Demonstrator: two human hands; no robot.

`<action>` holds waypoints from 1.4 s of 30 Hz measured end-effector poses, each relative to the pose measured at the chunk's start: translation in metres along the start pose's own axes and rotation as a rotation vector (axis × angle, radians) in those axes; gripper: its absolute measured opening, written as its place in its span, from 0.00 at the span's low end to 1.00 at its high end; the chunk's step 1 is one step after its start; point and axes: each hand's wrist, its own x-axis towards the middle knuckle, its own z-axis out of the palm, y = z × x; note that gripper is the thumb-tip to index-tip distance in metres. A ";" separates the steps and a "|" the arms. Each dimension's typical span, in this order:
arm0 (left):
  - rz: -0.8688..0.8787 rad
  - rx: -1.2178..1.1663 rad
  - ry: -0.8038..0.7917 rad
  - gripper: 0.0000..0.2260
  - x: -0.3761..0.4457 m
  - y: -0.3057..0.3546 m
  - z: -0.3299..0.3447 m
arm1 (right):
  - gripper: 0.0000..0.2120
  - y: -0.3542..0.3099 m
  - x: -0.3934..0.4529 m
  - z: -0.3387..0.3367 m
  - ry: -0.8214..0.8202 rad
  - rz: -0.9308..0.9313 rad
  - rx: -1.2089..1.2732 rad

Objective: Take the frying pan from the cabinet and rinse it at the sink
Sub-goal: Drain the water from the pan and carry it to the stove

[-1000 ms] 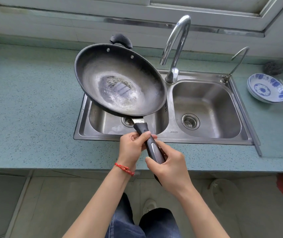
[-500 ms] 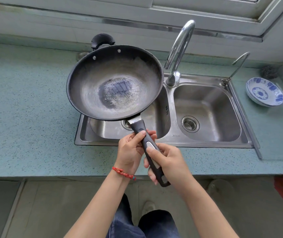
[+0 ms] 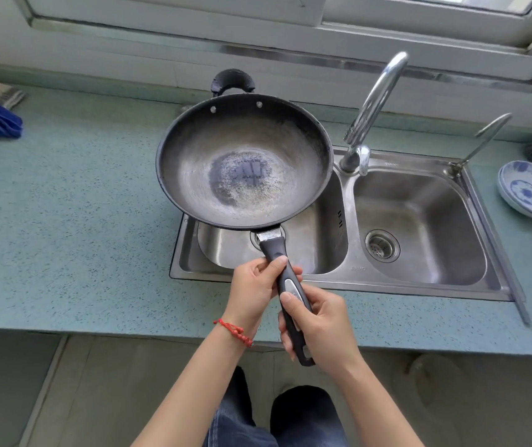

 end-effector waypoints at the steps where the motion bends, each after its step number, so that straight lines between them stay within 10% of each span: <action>1: 0.006 0.013 0.025 0.08 -0.001 -0.001 0.002 | 0.10 0.001 0.000 0.000 -0.004 0.003 -0.012; 22: 0.286 -0.152 0.527 0.08 -0.071 -0.039 0.062 | 0.12 -0.004 -0.032 -0.066 -0.462 -0.020 -0.144; 42: 0.480 -0.389 1.020 0.07 -0.270 -0.097 -0.078 | 0.16 0.058 -0.171 0.078 -1.029 -0.055 -0.415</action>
